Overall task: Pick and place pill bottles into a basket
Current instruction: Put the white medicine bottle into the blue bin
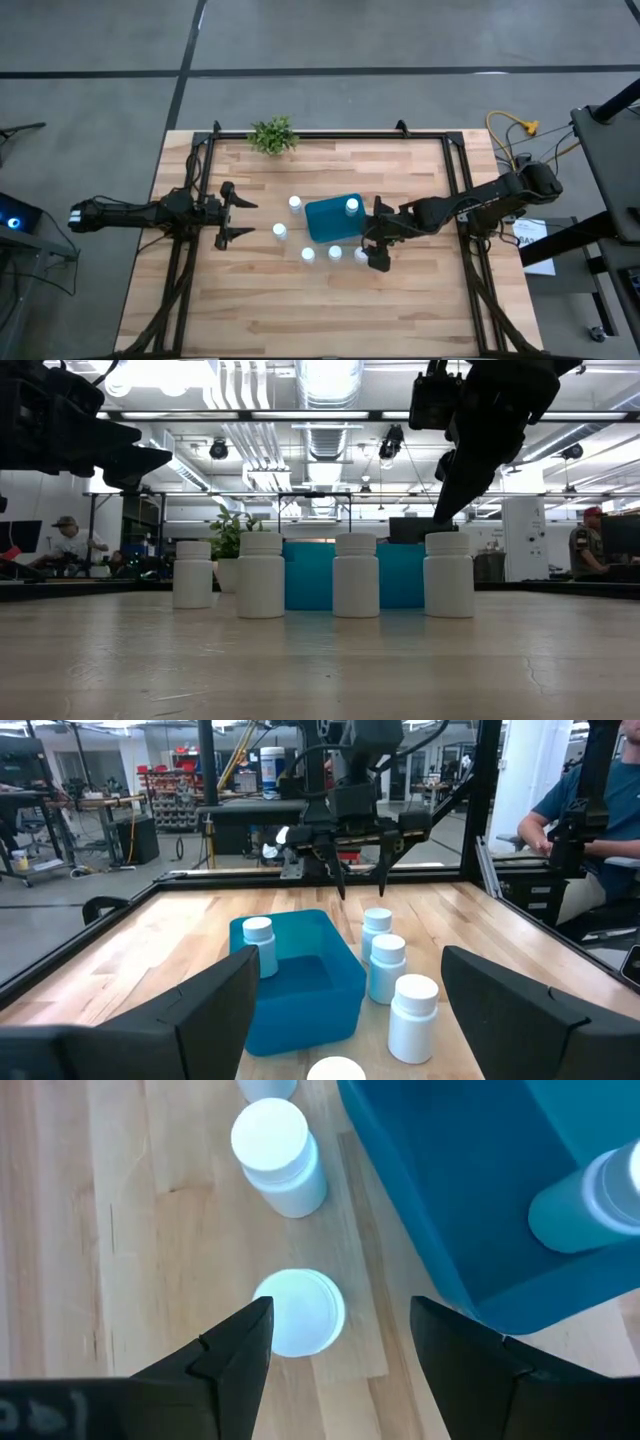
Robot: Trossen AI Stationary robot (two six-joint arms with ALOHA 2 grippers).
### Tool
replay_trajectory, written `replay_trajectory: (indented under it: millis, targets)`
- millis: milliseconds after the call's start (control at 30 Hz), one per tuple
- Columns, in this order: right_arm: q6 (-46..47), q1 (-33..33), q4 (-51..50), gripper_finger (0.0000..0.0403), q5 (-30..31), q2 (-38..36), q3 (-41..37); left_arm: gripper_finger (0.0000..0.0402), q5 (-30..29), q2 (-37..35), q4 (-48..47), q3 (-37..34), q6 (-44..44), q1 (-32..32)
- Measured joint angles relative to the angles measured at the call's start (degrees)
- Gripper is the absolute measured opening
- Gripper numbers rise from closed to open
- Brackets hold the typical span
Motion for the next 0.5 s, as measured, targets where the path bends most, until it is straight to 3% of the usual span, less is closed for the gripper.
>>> replay_trajectory:
  millis: [500]
  targets:
    - [0.4,0.0,1.4,0.0226,-3.0,1.8,0.1,0.0295,0.0,0.0,0.0,0.0,0.0,0.0]
